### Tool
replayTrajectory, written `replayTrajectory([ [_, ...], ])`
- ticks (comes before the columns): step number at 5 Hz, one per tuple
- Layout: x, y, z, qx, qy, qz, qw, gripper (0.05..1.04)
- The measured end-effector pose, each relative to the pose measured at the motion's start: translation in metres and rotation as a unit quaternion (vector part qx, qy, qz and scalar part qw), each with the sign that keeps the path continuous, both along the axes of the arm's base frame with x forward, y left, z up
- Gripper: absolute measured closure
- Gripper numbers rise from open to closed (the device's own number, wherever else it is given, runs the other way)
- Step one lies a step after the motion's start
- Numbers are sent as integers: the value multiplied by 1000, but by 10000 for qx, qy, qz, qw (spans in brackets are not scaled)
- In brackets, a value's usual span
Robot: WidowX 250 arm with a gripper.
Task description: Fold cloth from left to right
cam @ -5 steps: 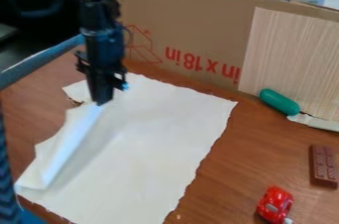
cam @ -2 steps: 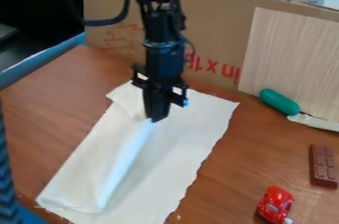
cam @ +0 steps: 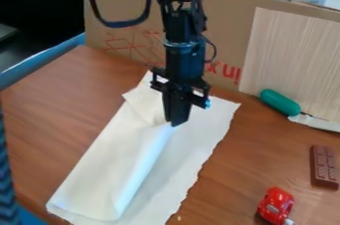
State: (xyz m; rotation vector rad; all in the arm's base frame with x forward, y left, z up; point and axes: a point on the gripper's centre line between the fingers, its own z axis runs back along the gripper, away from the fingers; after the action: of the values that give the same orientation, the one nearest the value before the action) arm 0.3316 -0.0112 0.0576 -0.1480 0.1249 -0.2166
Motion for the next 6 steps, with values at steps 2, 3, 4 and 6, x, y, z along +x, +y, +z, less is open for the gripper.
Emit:
replayTrajectory([
  [2, -3, -12, -1, -164, 63, -291, 9994, 1014],
  [3, -9, -15, -7, -308, 121, -447, 9985, 869],
  [4, -17, -14, -11, -677, 195, -512, 9962, 567],
  [6, -35, 10, 1, -1288, 217, -531, 9900, 83],
])
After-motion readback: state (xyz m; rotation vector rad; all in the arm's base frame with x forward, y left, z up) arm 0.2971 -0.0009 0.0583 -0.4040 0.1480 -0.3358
